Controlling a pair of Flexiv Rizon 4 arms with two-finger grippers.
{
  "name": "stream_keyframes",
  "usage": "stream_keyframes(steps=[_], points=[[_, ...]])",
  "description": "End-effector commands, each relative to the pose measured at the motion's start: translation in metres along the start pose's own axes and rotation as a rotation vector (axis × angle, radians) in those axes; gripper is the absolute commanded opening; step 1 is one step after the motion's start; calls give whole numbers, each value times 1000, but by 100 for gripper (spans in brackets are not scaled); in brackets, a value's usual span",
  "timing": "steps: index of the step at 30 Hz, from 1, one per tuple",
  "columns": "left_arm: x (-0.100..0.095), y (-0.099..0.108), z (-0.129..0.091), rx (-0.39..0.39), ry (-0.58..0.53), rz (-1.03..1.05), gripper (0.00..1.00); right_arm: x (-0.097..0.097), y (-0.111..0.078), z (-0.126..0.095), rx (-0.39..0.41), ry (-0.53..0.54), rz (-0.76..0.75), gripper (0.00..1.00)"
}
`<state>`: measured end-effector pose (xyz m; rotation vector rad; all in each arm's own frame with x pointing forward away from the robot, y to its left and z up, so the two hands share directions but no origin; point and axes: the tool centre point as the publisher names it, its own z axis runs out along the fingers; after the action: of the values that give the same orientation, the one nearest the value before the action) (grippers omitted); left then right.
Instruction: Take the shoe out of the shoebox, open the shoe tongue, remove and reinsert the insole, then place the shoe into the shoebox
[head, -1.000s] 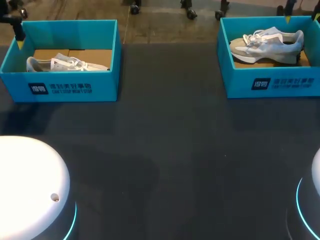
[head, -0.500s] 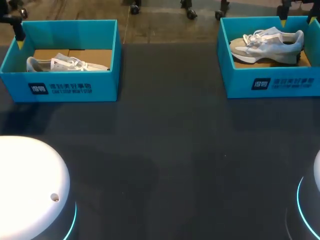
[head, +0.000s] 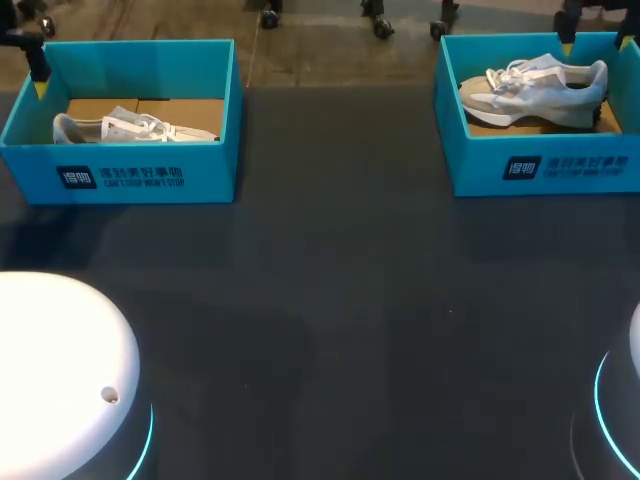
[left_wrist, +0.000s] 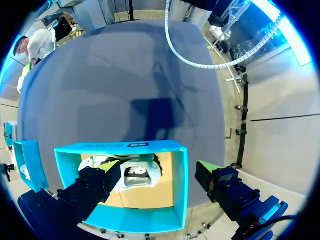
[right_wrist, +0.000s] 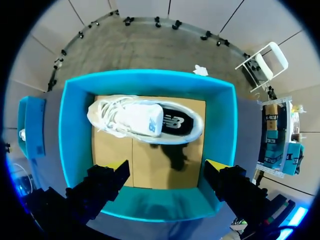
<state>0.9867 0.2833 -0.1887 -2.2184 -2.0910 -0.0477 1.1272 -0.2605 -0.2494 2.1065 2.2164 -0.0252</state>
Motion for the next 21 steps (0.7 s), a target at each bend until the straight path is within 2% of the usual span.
stream_keyframes(steps=[1, 12, 21], points=[[0, -1, 0, -2, 2, 1, 100, -7, 8, 20, 9, 10, 9, 100], [0, -1, 0, -2, 2, 1, 100, -10, 9, 25, 12, 12, 21, 100], [0, -1, 0, -2, 2, 1, 100, -37, 25, 55, 41, 9, 33, 100]])
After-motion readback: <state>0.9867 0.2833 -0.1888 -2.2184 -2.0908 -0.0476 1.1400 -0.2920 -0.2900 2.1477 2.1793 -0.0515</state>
